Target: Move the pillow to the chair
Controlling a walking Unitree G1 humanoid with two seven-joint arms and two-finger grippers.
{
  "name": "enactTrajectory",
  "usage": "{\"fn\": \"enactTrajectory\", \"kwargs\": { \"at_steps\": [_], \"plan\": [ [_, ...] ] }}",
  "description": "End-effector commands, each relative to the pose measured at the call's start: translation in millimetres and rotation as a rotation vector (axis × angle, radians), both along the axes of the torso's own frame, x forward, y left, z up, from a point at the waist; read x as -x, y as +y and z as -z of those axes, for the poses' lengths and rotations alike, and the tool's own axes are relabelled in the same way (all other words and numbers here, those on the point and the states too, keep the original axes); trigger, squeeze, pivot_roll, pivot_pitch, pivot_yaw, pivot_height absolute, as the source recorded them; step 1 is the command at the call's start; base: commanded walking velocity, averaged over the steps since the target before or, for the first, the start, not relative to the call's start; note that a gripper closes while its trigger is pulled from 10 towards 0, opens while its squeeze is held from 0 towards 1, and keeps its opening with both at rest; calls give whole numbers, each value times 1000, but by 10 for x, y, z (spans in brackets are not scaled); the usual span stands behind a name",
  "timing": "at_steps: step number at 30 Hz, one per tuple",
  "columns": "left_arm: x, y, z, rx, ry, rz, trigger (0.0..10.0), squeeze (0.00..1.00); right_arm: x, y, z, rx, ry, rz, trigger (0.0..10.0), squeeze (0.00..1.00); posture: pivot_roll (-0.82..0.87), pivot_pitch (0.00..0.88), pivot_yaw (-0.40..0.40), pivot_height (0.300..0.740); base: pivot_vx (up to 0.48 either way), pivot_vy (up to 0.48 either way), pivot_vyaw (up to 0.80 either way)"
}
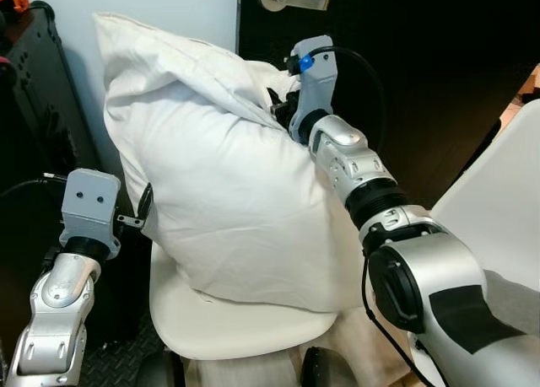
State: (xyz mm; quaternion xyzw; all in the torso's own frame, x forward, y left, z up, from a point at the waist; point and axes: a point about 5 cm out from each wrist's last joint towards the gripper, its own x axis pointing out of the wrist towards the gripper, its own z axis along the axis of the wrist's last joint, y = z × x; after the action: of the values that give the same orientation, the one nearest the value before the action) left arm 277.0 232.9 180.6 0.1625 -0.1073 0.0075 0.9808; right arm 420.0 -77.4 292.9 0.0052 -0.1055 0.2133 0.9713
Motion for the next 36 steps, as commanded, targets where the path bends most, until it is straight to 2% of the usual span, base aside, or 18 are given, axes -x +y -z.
{"fn": "enactTrajectory", "kwargs": {
  "at_steps": [1, 3, 6, 7, 8, 10, 11, 16, 20, 23, 24, 26, 28, 29, 30, 31, 34, 36],
  "plan": [
    [-18, 17, 79, 0, 34, 23, 10000, 0, -1, -19, -80, -62, -18, -12, 10000, 1000, 46, 12, -127, 520, 0, 0, 0],
    [-57, 25, 106, 28, 33, 47, 10000, 0, 28, 21, -230, -124, -67, -75, 10000, 1000, 35, 9, -128, 520, 0, 0, 0],
    [-87, 13, 111, 41, 29, 64, 10000, 0, 46, 39, -309, -145, -93, -108, 10000, 1000, 32, 8, -127, 520, 0, 0, 0],
    [-102, 1, 113, 46, 28, 73, 10000, 0, 52, 39, -339, -149, -102, -118, 10000, 878, 19, 8, -126, 520, 0, 0, 0],
    [-132, -13, 118, 54, 29, 81, 10000, 0, 57, 27, -376, -153, -112, -123, 10000, 455, 10, 9, -124, 520, 0, 0, 0],
    [-154, -22, 122, 59, 30, 86, 10000, 0, 61, 18, -402, -155, -119, -127, 10000, 455, 10, 9, -124, 520, 0, 0, 0],
    [-201, -28, 132, 46, 35, 86, 10000, 0, 63, -12, -431, -149, -131, -129, 10000, 0, -4, 11, -119, 520, 0, 0, 0],
    [-322, 40, 82, 39, 15, 56, 10000, 0, 42, -223, -444, -98, -153, -65, 10000, 0, -24, 24, -113, 520, 0, 0, 0],
    [-344, 63, 48, 40, -3, 53, 10000, 0, 20, -387, -359, -47, -135, 1, 10000, 0, -30, 39, -116, 520, 0, 0, 0],
    [-345, 68, 45, 39, -7, 53, 10000, 0, 18, -428, -311, -27, -124, 9, 10000, 0, -30, 39, -116, 520, 0, 0, 0],
    [-346, 82, 48, 38, -9, 48, 10000, 0, 15, -460, -224, 31, -101, 11, 10000, 0, -29, 42, -117, 520, 0, 0, 0],
    [-344, 87, 47, 38, -11, 46, 10000, 0, 16, -464, -163, 60, -77, -9, 10000, 0, -28, 43, -117, 520, 0, 0, 0],
    [-329, 87, 36, 49, -14, 45, 10000, 0, 44, -414, 157, 288, 33, -129, 10000, 0, -27, 43, -113, 520, 0, 0, 0],
    [-315, 87, 41, 52, -10, 38, 10000, 0, 48, -454, 306, 403, 72, -119, 10000, 0, -25, 42, -111, 520, 0, 0, 0],
    [-315, 87, 41, 52, -10, 38, 10000, 0, 48, -454, 306, 403, 72, -119, 10000, 0, -25, 42, -111, 520, 0, 0, 0],
    [-306, 88, 46, 54, -6, 33, 10000, 0, 51, -489, 394, 475, 91, -103, 10000, 0, -25, 43, -110, 520, 0, 0, 0],
    [-213, 68, 99, 83, 6, 18, 10000, 0, 58, -564, 483, 492, 109, -76, 10000, 0, -22, 43, -104, 520, 0, 0, 0],
    [-213, 68, 99, 83, 6, 18, 10000, 0, 58, -564, 483, 492, 109, -76, 10000, 0, -22, 43, -104, 520, 0, 0, 0]
  ]
}}
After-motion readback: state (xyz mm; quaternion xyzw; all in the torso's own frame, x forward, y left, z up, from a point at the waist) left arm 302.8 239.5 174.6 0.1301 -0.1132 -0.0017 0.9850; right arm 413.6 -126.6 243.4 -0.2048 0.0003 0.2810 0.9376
